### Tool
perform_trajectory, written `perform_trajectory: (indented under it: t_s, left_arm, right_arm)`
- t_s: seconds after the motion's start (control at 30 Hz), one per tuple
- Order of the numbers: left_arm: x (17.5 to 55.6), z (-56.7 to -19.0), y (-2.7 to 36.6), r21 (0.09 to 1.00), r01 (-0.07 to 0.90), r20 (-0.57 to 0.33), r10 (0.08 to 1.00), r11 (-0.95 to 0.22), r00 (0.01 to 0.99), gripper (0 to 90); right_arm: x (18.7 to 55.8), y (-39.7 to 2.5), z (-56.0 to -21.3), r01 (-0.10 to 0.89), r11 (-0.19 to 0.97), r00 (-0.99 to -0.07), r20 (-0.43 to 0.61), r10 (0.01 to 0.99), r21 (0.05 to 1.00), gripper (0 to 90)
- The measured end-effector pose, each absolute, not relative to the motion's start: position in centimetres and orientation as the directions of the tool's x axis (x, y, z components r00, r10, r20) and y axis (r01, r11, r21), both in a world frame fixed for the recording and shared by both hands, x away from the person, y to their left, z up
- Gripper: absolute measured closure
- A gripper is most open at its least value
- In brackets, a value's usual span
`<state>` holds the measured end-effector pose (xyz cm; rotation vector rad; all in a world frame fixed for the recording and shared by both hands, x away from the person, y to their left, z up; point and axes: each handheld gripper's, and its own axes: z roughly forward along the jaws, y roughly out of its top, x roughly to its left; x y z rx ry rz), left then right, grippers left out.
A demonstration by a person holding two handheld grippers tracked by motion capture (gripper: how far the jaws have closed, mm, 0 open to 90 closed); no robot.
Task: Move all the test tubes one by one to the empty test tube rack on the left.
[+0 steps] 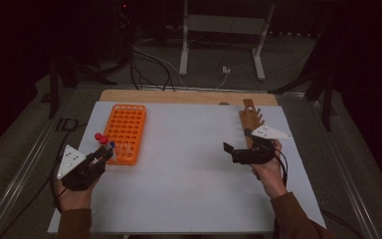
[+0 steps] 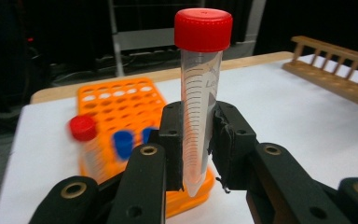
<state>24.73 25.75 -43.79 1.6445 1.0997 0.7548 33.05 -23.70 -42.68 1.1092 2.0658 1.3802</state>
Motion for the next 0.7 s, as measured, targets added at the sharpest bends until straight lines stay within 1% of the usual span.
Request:
perform_trajectory:
  t_s: [0.17, 0.27, 0.37, 0.53, 0.7]
  left_arm:
    - [24.8, -44.2, 27.5, 0.949, 0.309, -0.033, 0.951, -0.067, 0.308, 75.0]
    - [25.3, -44.8, 28.0, 0.948, 0.312, -0.024, 0.967, -0.058, 0.252, 75.0]
    - [26.2, -45.4, 28.2, 0.948, 0.313, -0.019, 0.976, -0.051, 0.215, 75.0]
    - [27.8, -46.4, 27.9, 0.94, 0.336, -0.009, 0.978, -0.064, 0.209, 75.0]
    - [28.8, -48.2, 27.4, 0.893, 0.431, 0.036, 0.975, -0.131, 0.221, 74.9]
  right_arm:
    - [32.8, -24.4, -42.7, 0.382, 0.177, -0.586, 0.09, 0.805, 0.907, 2.4]
    - [32.6, -24.8, -42.6, 0.38, 0.169, -0.58, 0.091, 0.81, 0.909, 2.4]
    - [32.5, -25.1, -42.6, 0.375, 0.162, -0.577, 0.093, 0.811, 0.913, 2.4]
    - [32.3, -25.8, -42.6, 0.374, 0.151, -0.569, 0.098, 0.817, 0.915, 2.4]
    - [31.9, -26.4, -42.6, 0.368, 0.146, -0.563, 0.096, 0.821, 0.918, 2.4]
